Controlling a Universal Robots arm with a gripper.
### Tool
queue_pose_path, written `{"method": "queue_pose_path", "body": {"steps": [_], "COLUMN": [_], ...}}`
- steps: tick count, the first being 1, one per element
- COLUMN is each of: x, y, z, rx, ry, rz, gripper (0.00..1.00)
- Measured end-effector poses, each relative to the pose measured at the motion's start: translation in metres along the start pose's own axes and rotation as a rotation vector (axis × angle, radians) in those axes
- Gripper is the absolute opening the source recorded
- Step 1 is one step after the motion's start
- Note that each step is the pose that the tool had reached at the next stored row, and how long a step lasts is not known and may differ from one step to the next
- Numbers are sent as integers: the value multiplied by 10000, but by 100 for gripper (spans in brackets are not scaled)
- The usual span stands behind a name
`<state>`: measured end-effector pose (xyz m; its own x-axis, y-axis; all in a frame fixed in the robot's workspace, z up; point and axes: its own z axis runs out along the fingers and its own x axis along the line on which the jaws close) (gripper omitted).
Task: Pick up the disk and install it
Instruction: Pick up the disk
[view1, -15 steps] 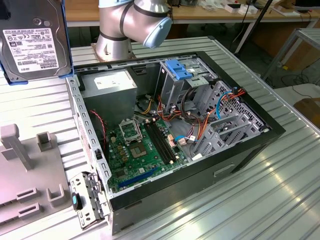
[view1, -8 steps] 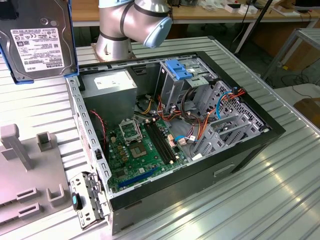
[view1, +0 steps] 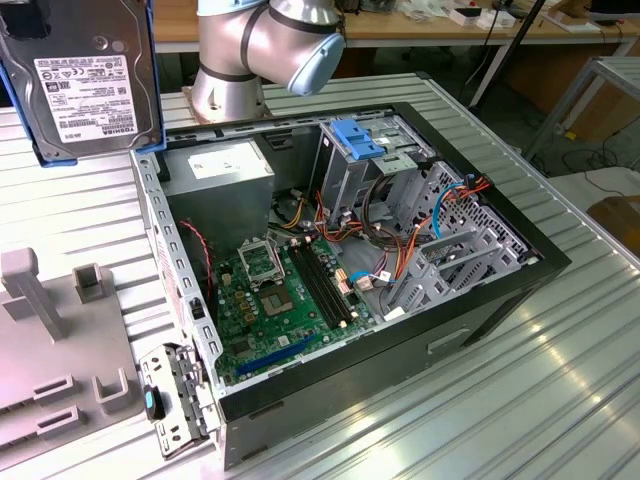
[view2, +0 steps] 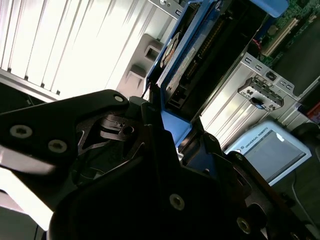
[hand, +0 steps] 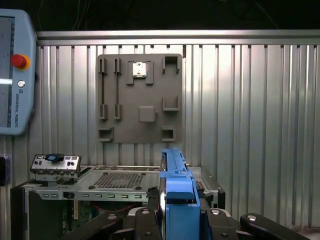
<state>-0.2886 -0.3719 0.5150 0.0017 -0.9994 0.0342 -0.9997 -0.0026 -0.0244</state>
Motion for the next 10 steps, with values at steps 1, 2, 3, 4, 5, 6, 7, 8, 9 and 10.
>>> {"method": "queue_pose_path", "body": {"steps": [1, 2, 3, 4, 5, 6, 7, 8, 9, 10], "x": [0, 0, 0, 0, 0, 0, 0, 0, 0, 0], "y": [-16, -25, -37, -47, -56, -77, -94, -107, -117, -137], "z": [1, 1, 1, 1, 2, 2, 3, 4, 3, 4], "rx": [0, 0, 0, 0, 0, 0, 0, 0, 0, -1], "ry": [0, 0, 0, 0, 0, 0, 1, -1, 1, 0], "rz": [0, 0, 0, -1, 0, 0, 0, 0, 0, 0], "gripper": [37, 37, 37, 37, 37, 37, 37, 37, 37, 37]}}
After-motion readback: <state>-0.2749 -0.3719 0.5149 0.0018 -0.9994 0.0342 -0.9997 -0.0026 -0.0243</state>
